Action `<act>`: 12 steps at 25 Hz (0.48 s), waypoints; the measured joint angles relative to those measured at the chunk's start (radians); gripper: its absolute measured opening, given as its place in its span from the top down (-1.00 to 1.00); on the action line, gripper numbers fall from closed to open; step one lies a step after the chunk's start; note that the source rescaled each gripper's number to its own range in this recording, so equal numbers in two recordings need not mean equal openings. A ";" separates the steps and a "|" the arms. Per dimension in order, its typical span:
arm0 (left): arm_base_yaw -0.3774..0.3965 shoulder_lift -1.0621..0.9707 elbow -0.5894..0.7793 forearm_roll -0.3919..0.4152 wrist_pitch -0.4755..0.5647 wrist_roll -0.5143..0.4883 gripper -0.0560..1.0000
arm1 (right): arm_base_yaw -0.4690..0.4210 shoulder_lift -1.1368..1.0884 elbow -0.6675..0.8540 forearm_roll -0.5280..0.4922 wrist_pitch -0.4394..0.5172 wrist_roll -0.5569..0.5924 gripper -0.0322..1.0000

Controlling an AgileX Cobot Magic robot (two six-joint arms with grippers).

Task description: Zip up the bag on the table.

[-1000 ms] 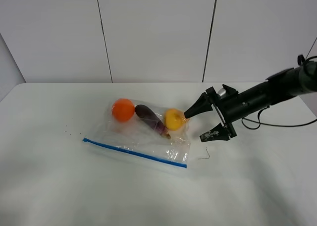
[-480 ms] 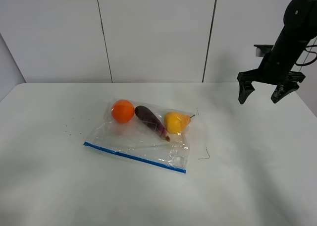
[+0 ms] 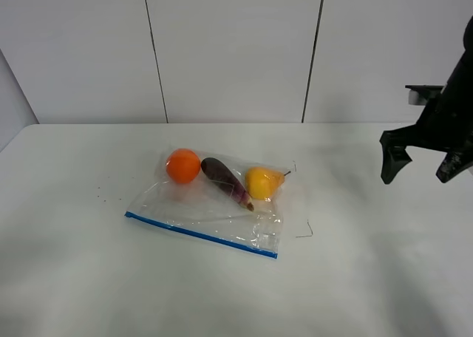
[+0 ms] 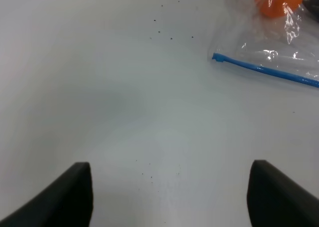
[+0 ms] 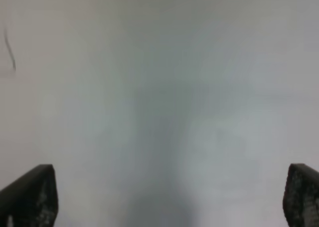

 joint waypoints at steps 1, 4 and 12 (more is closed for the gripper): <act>0.000 0.000 0.000 0.000 0.000 0.000 -0.86 | 0.000 -0.043 0.058 -0.001 0.000 0.000 -1.00; 0.000 0.000 0.000 0.000 0.000 0.000 -0.86 | 0.000 -0.213 0.226 -0.001 0.001 0.000 -1.00; 0.000 0.000 0.000 0.000 0.000 0.000 -0.86 | 0.000 -0.730 0.619 -0.002 -0.071 0.000 -1.00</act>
